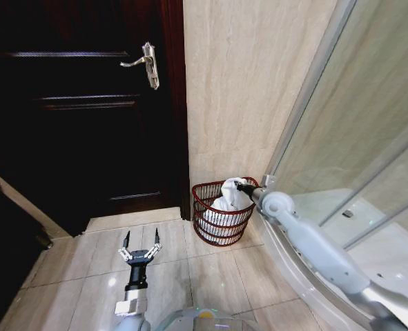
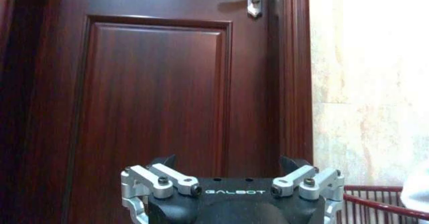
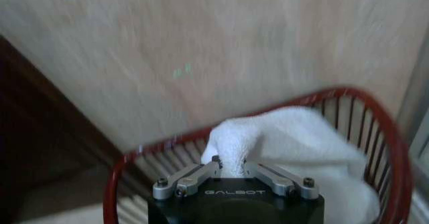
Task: Discard the used towel into the hamper.
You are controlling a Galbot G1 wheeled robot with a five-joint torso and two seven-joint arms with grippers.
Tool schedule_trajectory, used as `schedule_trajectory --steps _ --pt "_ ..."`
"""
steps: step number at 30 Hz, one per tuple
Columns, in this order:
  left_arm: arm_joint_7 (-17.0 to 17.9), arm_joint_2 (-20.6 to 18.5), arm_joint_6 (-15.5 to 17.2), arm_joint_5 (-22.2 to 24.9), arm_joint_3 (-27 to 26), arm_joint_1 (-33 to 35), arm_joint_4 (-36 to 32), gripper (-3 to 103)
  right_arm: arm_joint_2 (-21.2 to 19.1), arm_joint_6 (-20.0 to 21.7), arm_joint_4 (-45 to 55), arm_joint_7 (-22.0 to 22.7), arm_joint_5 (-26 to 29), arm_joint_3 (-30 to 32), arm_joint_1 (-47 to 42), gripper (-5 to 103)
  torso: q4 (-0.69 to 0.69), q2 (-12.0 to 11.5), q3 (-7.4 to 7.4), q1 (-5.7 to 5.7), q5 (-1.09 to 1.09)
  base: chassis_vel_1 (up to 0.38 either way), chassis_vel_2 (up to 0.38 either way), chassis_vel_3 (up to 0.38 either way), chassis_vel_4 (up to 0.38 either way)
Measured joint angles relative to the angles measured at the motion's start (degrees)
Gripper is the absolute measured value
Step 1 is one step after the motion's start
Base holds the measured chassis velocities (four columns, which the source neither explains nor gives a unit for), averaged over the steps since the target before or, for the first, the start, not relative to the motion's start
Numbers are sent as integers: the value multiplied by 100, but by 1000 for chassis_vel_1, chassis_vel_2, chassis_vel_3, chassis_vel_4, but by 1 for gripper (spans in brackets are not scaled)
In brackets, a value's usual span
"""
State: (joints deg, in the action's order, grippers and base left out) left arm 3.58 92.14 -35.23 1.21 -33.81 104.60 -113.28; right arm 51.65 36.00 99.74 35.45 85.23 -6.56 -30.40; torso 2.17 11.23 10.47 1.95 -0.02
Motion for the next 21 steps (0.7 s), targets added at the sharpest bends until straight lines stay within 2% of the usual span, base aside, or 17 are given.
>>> schedule_trajectory --steps 3,11,21 --pt "0 0 -26 30 -90 82 -90 100 199 204 -425 -15 162 -185 190 1 -1 0 1 0 2 0 0 0 0" --pt "1 0 -24 103 -197 159 -209 100 615 448 -1117 -61 290 -220 385 1 -1 0 1 1 1 0 0 0 0" --pt "-4 0 24 212 5 205 -296 100 888 409 -1650 -441 40 -349 382 1 -1 1 1 1 2 0 0 0 0"
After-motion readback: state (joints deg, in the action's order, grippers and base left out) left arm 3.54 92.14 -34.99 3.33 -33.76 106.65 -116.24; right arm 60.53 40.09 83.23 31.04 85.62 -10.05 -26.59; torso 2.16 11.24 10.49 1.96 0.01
